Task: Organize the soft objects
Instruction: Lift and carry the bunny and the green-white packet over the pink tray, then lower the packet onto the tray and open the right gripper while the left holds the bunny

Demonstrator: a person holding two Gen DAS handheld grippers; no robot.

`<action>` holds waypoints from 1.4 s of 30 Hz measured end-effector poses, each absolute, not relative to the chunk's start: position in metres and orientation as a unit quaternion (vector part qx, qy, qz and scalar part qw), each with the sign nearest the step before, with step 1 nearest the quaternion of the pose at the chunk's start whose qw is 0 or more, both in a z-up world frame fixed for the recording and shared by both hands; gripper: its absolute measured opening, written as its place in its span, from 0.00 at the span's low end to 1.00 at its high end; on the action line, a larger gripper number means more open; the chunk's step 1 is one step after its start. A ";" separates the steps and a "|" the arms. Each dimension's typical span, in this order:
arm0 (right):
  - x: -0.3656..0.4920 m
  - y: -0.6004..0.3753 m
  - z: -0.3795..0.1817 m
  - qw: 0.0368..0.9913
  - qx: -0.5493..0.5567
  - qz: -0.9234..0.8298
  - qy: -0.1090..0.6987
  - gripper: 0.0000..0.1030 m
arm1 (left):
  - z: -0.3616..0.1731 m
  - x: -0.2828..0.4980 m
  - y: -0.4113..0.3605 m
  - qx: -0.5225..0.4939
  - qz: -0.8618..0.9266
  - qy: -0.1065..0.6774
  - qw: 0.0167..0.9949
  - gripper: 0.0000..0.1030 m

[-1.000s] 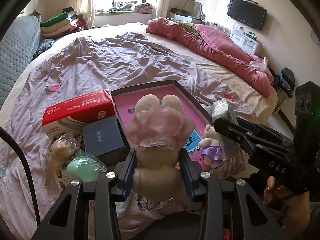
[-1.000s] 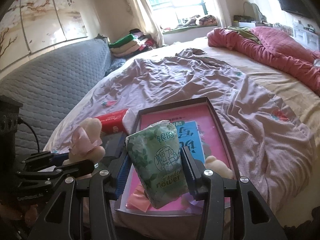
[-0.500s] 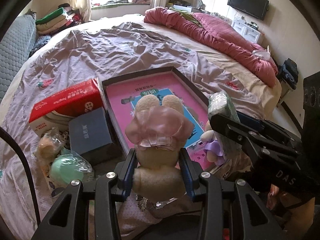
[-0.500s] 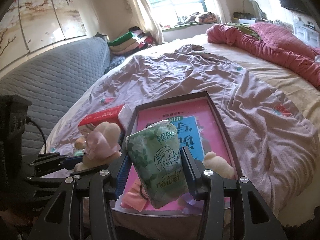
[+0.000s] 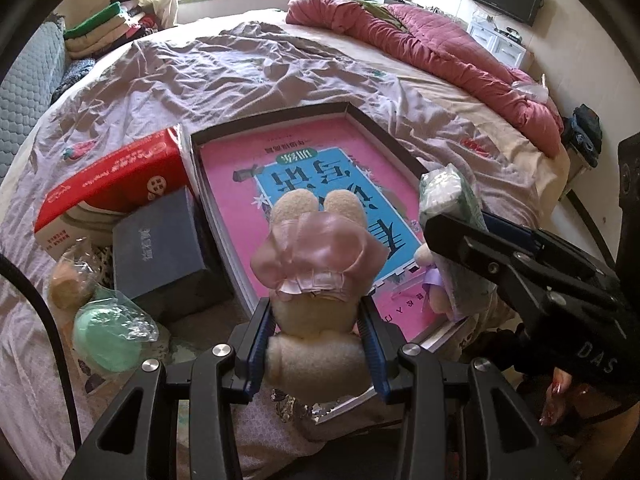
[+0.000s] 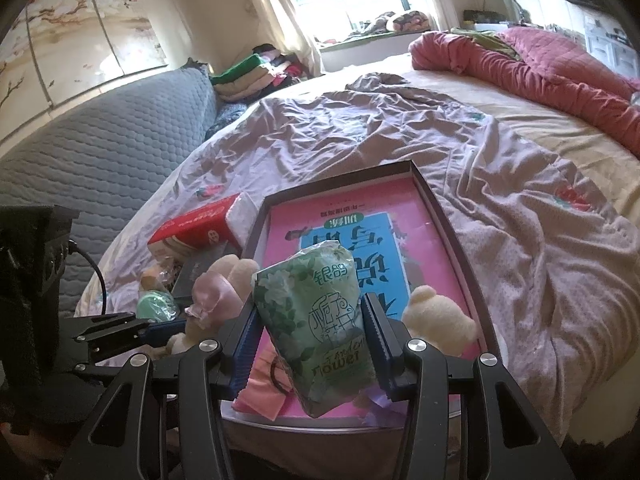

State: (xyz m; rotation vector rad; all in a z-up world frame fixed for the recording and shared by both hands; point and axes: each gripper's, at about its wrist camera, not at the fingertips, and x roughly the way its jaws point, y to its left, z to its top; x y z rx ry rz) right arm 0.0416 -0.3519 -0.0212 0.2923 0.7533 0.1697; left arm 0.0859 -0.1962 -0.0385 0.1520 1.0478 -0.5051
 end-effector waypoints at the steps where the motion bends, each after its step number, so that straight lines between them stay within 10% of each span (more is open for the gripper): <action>1: 0.042 -0.352 -0.022 0.915 0.143 0.082 0.367 0.49 | -0.040 0.086 -0.197 0.073 -0.238 0.495 0.832 0.41; 42: 0.069 -0.361 -0.071 0.900 0.148 0.033 0.409 0.51 | -0.069 0.096 -0.203 0.067 -0.234 0.524 0.816 0.43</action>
